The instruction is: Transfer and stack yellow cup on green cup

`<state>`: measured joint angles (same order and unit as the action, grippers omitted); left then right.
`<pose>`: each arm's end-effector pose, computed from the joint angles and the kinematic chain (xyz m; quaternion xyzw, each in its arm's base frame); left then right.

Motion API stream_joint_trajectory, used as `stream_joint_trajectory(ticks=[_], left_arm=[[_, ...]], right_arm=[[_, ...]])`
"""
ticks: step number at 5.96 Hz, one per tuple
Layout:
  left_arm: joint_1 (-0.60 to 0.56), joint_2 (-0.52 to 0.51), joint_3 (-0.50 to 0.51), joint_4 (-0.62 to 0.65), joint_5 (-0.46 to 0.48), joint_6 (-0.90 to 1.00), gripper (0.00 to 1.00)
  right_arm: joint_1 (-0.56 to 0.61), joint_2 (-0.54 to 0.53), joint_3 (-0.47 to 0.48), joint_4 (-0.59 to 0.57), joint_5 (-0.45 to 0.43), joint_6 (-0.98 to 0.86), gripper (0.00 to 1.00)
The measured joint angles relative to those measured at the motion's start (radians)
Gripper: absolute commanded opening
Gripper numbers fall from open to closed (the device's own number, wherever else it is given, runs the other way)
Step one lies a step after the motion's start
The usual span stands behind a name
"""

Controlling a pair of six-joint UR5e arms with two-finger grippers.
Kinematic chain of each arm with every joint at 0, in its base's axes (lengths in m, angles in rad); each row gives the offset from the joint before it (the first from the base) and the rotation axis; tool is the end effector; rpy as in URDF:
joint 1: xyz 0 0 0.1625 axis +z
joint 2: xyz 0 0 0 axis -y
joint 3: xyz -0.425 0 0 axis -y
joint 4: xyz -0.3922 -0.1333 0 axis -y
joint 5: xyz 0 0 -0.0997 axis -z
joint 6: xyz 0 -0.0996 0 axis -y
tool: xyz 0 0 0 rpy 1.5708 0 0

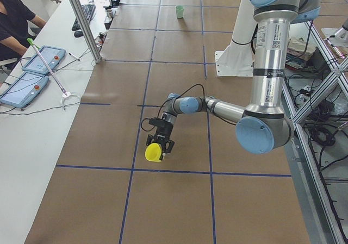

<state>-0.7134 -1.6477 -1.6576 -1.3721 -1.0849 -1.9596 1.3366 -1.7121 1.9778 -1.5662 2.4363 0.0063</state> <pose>0.2726 -0.4737 0.6138 0.2346 -0.0556 -0.5046 0.8290 -0.0443 -0.4334 0.5159 0.0716 -0.4272 -0.1584 0.8873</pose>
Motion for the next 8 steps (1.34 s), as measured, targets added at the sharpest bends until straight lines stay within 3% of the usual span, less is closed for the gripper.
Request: stream_joint_trajectory(ticks=[2,3,4,6,8], left_arm=[[-0.036,-0.191,-0.004,-0.113,0.002,0.290,0.03],[-0.031,-0.262,-0.004,-0.254,-0.003,0.397,0.04],[-0.014,-0.294,-0.005,-0.401,-0.023,0.475,0.06],[0.018,-0.313,-0.069,-0.527,-0.145,0.660,0.15],[0.085,-0.319,-0.117,-0.729,-0.249,0.924,0.08]], right_arm=[[-0.003,0.007,-0.005,0.000,0.000,0.001,1.00],[-0.006,0.014,-0.008,0.000,0.000,0.001,1.00],[-0.007,0.023,-0.008,0.000,0.001,0.001,1.00],[-0.015,0.030,-0.001,0.001,0.011,0.017,1.00],[-0.055,0.072,0.007,0.003,0.014,0.078,1.00]])
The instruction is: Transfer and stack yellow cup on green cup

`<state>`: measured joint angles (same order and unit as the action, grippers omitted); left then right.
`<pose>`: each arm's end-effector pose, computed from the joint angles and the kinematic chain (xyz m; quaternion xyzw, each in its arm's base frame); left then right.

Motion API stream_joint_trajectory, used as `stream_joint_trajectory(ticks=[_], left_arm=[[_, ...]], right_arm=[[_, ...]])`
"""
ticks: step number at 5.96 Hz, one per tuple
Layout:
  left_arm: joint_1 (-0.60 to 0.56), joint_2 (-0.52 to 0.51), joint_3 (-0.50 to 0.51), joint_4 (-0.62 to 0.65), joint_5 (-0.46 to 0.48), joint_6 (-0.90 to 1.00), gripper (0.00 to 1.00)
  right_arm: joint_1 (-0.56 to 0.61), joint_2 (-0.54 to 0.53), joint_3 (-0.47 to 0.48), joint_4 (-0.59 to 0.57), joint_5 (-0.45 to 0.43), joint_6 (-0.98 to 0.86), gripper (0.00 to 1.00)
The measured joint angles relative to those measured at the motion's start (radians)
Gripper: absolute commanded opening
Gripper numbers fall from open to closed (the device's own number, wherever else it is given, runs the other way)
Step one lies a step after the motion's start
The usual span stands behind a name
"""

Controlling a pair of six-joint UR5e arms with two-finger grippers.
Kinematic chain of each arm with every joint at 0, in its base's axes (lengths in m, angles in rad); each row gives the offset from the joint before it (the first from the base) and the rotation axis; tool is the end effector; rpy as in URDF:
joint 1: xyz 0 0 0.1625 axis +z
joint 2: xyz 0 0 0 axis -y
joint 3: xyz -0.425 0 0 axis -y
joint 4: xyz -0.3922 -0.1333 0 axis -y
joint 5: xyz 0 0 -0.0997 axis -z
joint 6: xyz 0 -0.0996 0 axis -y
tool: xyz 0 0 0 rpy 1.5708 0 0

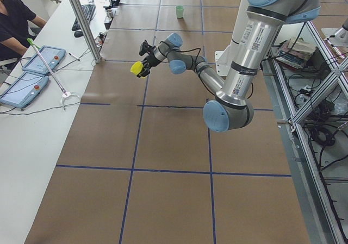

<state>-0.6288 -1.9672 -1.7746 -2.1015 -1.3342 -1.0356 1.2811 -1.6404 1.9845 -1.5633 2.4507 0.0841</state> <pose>0.4075 -0.4901 0.2840 0.3757 0.3897 -0.1024 0.8346 -0.0758 -0.4523 0.4794 0.0776 -0.4414 -0.1655 0.8785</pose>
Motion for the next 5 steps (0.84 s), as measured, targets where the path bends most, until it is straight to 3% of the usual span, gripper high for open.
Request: stream_joint_trajectory(ticks=[1,5], left_arm=[[0.056,-0.005,-0.005,-0.094,-0.007,0.058,0.06],[0.248,-0.086,0.003,-0.223,-0.004,0.283,0.07]], right_arm=[[-0.022,0.036,0.000,0.000,-0.001,0.051,1.00],[-0.193,0.269,-0.005,0.000,-0.024,0.414,1.00]])
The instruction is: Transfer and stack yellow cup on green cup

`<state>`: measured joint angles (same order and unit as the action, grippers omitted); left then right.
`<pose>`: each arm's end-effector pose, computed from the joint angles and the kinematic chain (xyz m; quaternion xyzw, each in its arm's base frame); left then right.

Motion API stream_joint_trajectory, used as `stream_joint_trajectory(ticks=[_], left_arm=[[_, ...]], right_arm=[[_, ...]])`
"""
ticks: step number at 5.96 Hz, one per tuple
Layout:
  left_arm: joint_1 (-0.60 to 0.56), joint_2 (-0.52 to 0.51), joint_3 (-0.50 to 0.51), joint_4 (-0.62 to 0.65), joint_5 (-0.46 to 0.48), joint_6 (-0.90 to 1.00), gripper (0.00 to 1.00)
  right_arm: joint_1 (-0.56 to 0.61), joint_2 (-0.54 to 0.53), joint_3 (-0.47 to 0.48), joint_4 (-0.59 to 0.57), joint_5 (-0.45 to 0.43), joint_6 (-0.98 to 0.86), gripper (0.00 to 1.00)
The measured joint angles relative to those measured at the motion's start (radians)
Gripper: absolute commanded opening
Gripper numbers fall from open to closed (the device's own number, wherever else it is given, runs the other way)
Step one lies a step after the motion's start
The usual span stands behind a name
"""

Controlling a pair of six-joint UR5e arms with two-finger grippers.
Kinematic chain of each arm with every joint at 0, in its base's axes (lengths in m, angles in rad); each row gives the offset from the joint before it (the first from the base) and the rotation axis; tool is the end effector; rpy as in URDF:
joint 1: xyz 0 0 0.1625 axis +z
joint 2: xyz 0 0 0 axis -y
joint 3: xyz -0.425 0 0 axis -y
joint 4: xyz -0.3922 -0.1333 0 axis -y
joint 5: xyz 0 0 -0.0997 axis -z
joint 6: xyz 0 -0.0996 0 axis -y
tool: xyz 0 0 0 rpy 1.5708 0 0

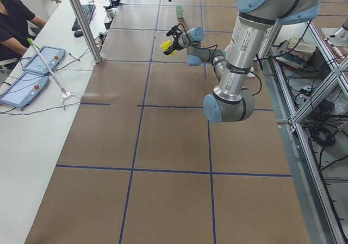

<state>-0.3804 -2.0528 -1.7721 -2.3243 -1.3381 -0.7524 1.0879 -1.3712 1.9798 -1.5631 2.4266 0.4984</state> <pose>0.5089 -0.3718 0.2056 0.4410 0.4905 0.0879 0.7465 -0.1924 -0.4921 0.3505 0.0571 -0.4788 -0.1191 0.8679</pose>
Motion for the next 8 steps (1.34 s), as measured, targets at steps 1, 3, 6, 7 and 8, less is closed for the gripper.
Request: stream_joint_trajectory(ticks=[1,3,6,7,8], left_arm=[[0.015,-0.007,0.016,-0.045,0.007,0.013,0.08],[0.065,-0.018,0.051,-0.134,0.113,0.122,0.22],[0.151,-0.029,0.122,-0.262,0.260,0.168,0.37],[0.161,-0.032,0.121,-0.267,0.265,0.169,0.39],[0.168,-0.034,0.122,-0.268,0.266,0.169,0.41]], right_arm=[[-0.078,0.079,-0.001,0.000,-0.041,0.137,1.00],[-0.227,0.220,-0.005,0.000,-0.137,0.393,1.00],[-0.337,0.382,-0.088,0.000,-0.181,0.568,1.00],[-0.357,0.424,-0.120,0.003,-0.182,0.600,1.00],[-0.380,0.438,-0.131,0.015,-0.182,0.613,1.00]])
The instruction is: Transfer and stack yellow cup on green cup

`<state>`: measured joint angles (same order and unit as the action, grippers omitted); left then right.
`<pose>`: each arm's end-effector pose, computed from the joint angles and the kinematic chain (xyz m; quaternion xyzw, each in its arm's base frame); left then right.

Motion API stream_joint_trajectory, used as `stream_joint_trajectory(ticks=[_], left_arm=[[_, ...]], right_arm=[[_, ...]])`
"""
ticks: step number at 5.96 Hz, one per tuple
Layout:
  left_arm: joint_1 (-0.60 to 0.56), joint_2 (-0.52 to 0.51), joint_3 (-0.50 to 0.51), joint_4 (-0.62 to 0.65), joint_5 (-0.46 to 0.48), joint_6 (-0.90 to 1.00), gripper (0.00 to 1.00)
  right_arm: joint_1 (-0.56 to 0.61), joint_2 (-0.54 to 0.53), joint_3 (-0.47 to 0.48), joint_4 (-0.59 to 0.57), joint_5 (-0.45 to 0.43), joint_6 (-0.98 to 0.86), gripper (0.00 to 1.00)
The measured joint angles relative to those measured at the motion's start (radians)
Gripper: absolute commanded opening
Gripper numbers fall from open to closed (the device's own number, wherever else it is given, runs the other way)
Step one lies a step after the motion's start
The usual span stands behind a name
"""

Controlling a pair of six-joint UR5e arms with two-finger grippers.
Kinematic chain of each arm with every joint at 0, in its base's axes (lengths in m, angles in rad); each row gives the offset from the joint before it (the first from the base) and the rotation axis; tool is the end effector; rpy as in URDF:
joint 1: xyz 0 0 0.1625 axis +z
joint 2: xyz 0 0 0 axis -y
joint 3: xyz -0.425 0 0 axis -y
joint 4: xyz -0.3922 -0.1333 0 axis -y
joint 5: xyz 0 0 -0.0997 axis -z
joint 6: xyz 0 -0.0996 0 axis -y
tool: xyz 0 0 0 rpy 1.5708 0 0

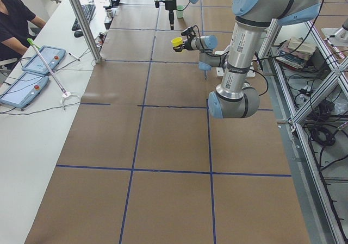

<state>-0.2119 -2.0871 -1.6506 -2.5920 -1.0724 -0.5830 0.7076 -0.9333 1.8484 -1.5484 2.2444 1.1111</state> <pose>0.5653 -0.3067 0.2083 0.5363 0.4825 0.0880 0.6869 -0.4202 -0.4531 0.1589 -0.0110 -0.5183 -0.0440 0.8540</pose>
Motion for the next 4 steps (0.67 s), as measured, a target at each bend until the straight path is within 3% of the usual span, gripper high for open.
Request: stream_joint_trajectory(ticks=[4], left_arm=[[0.011,-0.005,0.003,-0.030,-0.003,-0.001,0.46]], right_arm=[[-0.058,-0.006,-0.048,0.094,0.000,0.012,1.00]])
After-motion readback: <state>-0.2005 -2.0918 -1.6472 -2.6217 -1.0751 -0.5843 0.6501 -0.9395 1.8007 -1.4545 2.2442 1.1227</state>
